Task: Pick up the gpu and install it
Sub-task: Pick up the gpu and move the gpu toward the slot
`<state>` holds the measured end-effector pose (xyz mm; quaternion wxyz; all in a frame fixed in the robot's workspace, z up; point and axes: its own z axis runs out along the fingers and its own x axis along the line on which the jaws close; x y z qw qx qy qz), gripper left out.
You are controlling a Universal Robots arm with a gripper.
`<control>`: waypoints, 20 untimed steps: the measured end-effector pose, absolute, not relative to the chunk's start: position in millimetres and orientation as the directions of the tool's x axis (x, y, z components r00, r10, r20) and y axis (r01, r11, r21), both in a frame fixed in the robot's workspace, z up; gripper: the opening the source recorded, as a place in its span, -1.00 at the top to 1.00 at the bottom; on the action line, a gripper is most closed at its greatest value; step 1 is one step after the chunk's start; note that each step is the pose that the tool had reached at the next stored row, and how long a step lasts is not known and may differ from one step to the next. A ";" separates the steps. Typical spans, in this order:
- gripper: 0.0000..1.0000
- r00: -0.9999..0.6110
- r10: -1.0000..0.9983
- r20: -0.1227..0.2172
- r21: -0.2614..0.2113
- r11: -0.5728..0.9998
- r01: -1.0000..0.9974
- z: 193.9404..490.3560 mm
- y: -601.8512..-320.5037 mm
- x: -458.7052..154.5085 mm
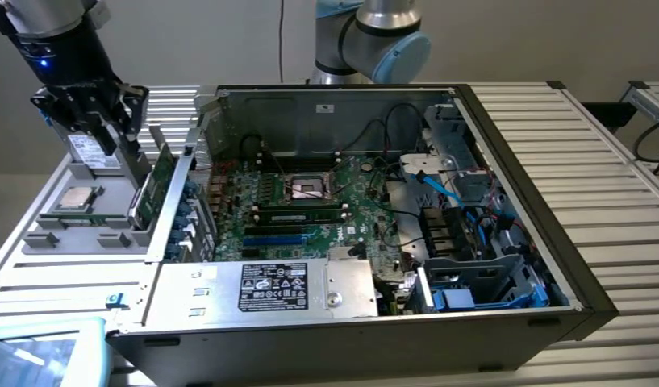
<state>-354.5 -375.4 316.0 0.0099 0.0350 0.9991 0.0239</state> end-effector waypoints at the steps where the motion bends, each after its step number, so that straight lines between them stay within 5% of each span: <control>1: 0.19 -0.997 0.070 -0.018 0.049 0.996 0.069 314.2 -375.5 -354.2; 20: 0.19 -0.997 0.070 -0.018 0.049 0.996 0.069 279.6 -375.5 -348.7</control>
